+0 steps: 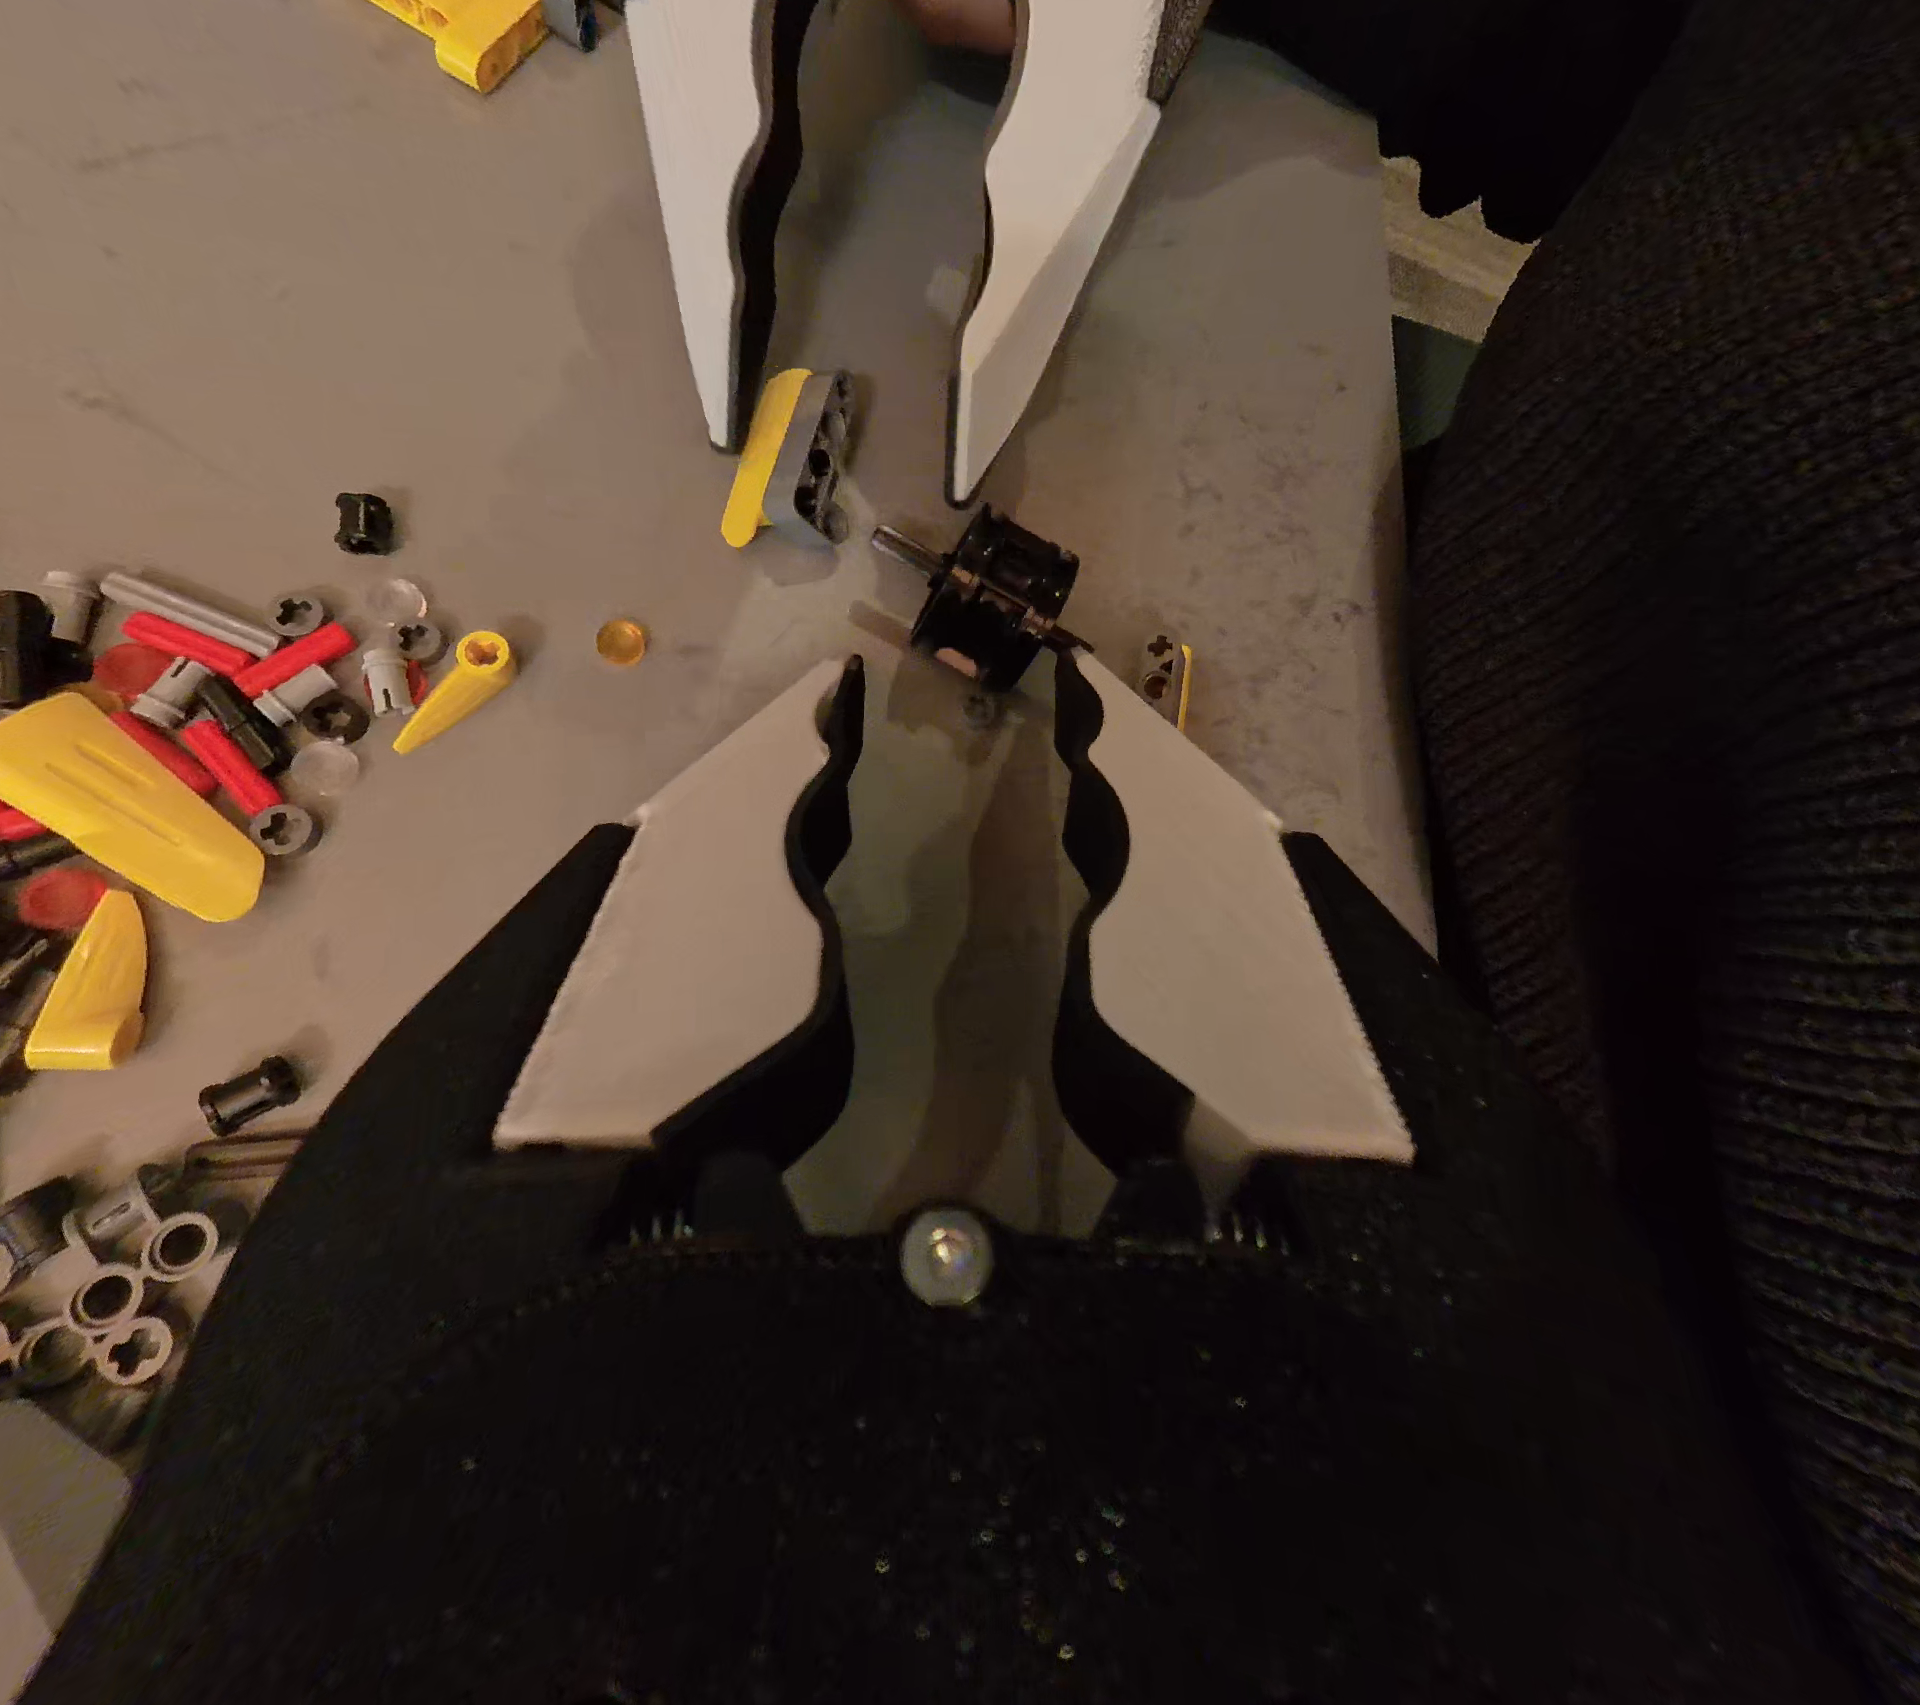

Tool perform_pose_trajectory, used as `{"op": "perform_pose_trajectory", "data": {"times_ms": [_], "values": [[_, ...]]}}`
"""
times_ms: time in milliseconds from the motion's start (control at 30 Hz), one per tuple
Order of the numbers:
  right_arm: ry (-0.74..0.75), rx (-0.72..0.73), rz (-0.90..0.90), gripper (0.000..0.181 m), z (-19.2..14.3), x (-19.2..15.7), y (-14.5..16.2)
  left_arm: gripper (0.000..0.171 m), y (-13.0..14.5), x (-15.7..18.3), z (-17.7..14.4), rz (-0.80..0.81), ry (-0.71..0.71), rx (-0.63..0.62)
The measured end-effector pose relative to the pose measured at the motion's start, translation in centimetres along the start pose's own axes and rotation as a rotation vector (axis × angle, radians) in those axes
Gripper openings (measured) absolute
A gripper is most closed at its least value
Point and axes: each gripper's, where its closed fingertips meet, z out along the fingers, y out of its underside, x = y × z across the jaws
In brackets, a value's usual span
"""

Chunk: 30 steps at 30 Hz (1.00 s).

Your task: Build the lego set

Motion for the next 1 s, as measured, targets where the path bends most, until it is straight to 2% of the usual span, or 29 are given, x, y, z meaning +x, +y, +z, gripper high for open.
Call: {"op": "perform_pose_trajectory", "data": {"times_ms": [200, 300, 333, 367, 433, 500, 567, 667, 733, 833, 933, 1000], "values": [[0.041, 0.034, 0.016, 0.041, -0.6, 0.9, -0.6, 0.034, -0.4, 0.0, -0.4, -0.004, 0.005, 0.035], [0.06, 0.006, 0.018, 0.041, -0.2, 1.2, 0.0, 0.034, -0.4, 0.0, -0.4, -0.003, 0.006, 0.036], [0.067, -0.012, 0.016, 0.036, 0.0, 1.3, 0.3, 0.034, -0.4, 0.0, -0.4, 0.0, 0.004, 0.035], [0.09, -0.017, -0.001, 0.024, -0.1, 1.5, 0.3, 0.034, -0.4, 0.0, -0.4, 0.002, 0.0, 0.035], [0.114, -0.04, -0.07, 0.016, -0.2, 1.4, 0.5, 0.035, -0.7, 0.1, -0.6, 0.008, -0.002, 0.058], [0.177, -0.015, -0.172, 0.009, -0.5, 1.6, -0.3, 0.043, -2.2, 0.0, -1.5, -0.02, 0.003, 0.161], [0.253, 0.052, -0.3, 0.009, -1.1, 1.4, -2.0, 0.045, -4.1, -0.5, -3.3, -0.11, 0.037, 0.316], [0.391, 0.22, -0.524, 0.009, -2.4, 0.4, -5.2, 0.044, -6.3, -1.0, -6.8, -0.312, 0.217, 0.566], [0.465, 0.31, -0.628, 0.009, -3.1, -0.5, -6.6, 0.038, -6.5, -1.6, -7.7, -0.439, 0.313, 0.642], [0.497, 0.328, -0.692, 0.009, -2.9, -1.2, -7.0, 0.033, -6.8, -0.8, -7.7, -0.483, 0.413, 0.66], [0.458, 0.352, -0.648, 0.009, -2.6, -1.6, -7.1, 0.024, -6.5, -0.4, -5.8, -0.419, 0.332, 0.57], [0.4, 0.398, -0.587, 0.008, -2.8, -1.9, -7.4, 0.01, -6.2, -0.4, -5.2, -0.363, 0.261, 0.53]]}}
